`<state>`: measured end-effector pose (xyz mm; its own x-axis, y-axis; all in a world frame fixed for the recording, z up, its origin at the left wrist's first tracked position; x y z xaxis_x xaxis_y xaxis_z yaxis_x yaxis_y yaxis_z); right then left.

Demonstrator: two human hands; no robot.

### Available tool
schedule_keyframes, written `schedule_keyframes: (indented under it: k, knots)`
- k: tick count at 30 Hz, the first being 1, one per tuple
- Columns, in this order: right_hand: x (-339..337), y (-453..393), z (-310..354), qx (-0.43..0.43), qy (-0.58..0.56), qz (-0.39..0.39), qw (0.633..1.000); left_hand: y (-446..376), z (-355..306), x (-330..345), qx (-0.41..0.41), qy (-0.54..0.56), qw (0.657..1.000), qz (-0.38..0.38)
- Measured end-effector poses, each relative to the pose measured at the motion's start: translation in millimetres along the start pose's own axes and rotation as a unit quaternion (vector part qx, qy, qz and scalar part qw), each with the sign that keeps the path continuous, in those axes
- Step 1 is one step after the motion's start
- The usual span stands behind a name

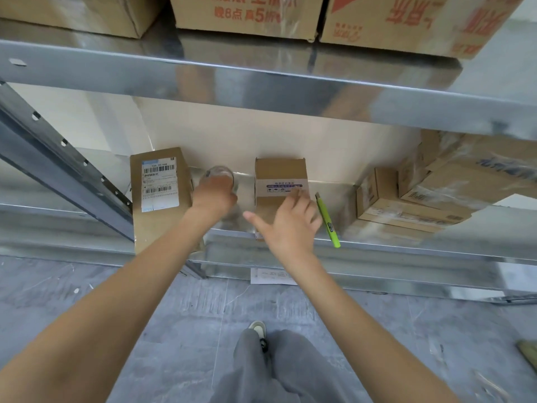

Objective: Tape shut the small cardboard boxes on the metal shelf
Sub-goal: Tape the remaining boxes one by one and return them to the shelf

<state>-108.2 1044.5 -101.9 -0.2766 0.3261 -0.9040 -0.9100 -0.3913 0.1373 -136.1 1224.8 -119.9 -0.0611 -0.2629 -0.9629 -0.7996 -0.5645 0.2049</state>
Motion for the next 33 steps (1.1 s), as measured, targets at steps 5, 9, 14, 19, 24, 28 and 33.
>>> schedule_keyframes:
  k: [5,9,14,19,24,28,33]
  knots:
    - [20,-10,-3,-0.025,0.1,0.007,0.995,-11,4,39,0.004,-0.101,0.994,0.039]
    - [20,-10,-26,-0.063,0.123,0.028,0.99,-15,11,55,0.009,-0.106,0.988,0.112]
    - [5,-15,-60,-0.175,0.115,0.099,0.973,-7,-8,18,0.061,0.081,0.994,-0.034]
    - [-2,-30,-59,-0.267,0.113,0.204,0.935,36,-72,18,0.298,-0.053,0.95,-0.077]
    - [-14,-62,-46,-0.238,-0.023,0.188,0.953,39,-70,36,0.245,-0.063,0.964,-0.087]
    - [-9,-91,-45,-0.134,-0.009,0.083,0.987,38,-71,38,0.226,-0.048,0.968,-0.095]
    - [17,-79,-49,-0.108,0.031,0.073,0.991,38,-71,37,0.226,-0.053,0.969,-0.089]
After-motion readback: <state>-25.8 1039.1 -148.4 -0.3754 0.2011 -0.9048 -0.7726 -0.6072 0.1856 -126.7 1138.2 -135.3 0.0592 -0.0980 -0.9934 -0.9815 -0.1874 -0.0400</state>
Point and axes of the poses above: each hand's wrist, its own y-axis away from the middle knuckle, its own x-axis out of the palm, z = x × y, the point moved 8 cm from there along -y, towards the middle knuckle, and after that the axes turned 7 degrees about -y, right-handed, at the moved point
